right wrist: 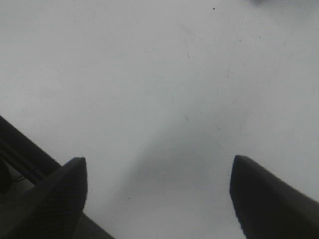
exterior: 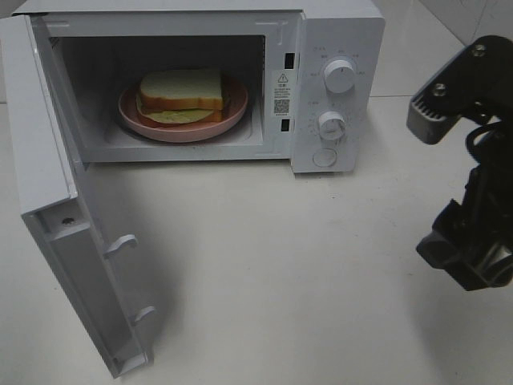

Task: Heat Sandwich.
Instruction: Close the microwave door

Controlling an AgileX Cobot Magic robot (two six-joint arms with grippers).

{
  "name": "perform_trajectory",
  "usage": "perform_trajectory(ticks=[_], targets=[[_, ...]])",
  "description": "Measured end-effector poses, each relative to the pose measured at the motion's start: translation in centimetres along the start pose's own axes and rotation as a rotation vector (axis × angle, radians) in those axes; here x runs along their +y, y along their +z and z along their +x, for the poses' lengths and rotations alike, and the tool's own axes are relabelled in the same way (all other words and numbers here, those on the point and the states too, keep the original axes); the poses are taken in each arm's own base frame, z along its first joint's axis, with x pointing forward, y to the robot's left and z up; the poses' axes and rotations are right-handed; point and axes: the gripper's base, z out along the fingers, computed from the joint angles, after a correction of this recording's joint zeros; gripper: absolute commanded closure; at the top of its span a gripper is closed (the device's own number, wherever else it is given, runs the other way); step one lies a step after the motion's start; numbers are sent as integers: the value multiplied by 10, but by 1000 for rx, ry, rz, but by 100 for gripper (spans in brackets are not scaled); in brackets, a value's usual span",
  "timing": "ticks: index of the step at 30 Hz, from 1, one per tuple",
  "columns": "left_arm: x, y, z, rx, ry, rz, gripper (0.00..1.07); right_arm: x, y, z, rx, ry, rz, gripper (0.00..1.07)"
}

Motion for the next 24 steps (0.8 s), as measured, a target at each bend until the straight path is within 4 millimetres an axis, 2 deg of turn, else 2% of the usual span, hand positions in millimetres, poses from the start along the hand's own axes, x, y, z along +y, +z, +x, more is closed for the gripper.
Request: perform_trajectory(ticks=[9,21,24], targets=[[0,0,0,0,0,0,10,-4,-33,28,-6,47,-3,31],[0,0,0,0,0,0,10,-5,-57,55,-5,99,-22,31],[0,0,0,0,0,0,10,-6,-68,66,-51,127,-21,31]])
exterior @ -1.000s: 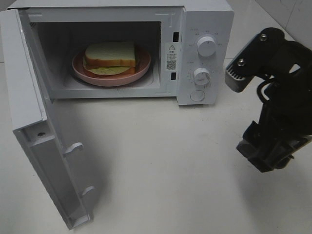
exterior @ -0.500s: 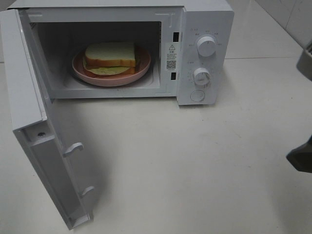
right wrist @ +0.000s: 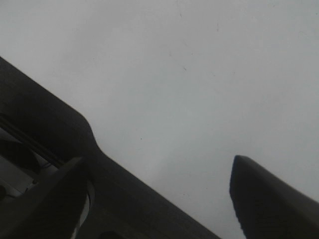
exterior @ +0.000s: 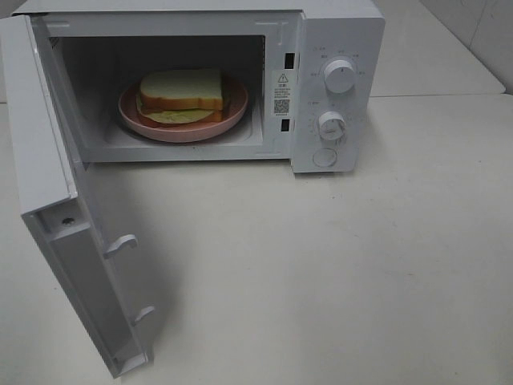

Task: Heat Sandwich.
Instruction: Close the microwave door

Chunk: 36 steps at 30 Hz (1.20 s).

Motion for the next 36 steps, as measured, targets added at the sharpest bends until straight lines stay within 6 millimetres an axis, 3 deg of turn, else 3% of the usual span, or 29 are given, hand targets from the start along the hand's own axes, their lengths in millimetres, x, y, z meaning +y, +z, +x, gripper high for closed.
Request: perform_trajectory(ticks=[5,15,36], targets=[[0,0,0,0,0,0,10,-3,-11,15,-75,28,4,31],[0,0,0,0,0,0,10,-10,-5,52,-144,190,100,31],[0,0,0,-1,0,0,10,-4,-25,95,-437,495,332,31]])
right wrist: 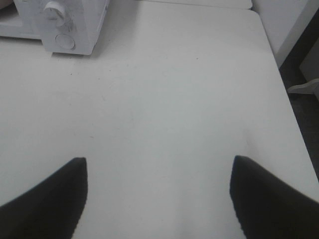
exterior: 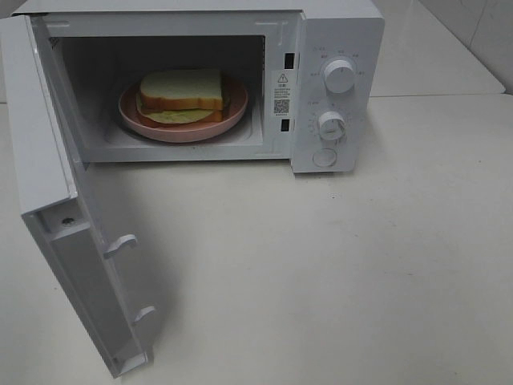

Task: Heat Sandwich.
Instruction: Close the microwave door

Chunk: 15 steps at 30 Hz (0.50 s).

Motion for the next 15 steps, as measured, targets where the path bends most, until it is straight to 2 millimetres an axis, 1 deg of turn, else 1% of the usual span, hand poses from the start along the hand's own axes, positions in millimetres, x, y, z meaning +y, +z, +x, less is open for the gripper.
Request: perform_trajectory(ticks=[2,3,8,15], targets=[[0,0,0,0,0,0,10,2,-1,5,-9,31,-7,31],[0,0,0,0,0,0,10,6,0,11,-8,59,-22,31],[0,0,0,0,0,0,10,9,-3,20,-28,84,-28,32],[0,0,0,0,0,0,10,9,-4,20,-31,83,-21,32]])
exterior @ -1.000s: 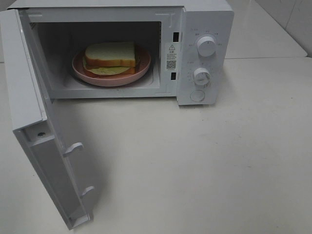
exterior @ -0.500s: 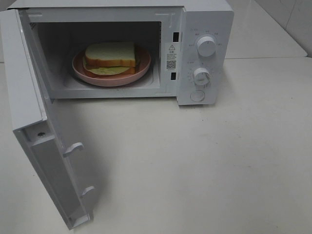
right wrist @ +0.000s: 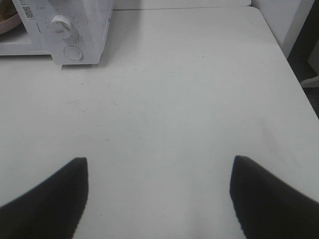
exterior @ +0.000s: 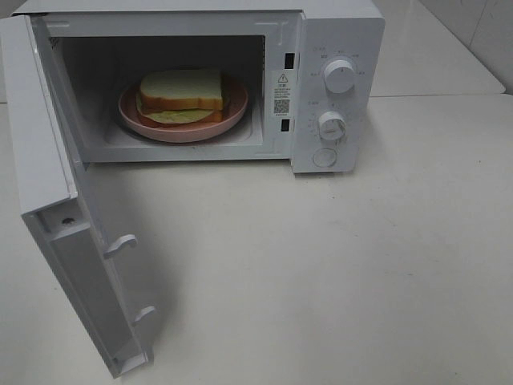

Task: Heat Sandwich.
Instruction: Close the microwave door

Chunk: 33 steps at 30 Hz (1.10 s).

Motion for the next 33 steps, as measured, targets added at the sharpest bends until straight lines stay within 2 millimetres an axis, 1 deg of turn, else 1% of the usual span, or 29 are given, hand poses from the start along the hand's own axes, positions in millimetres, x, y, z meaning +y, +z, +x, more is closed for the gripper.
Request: perform_trajectory(ticks=[33], targets=[[0,0,0,0,0,0,10,0,0,0,0,-1,0,32]])
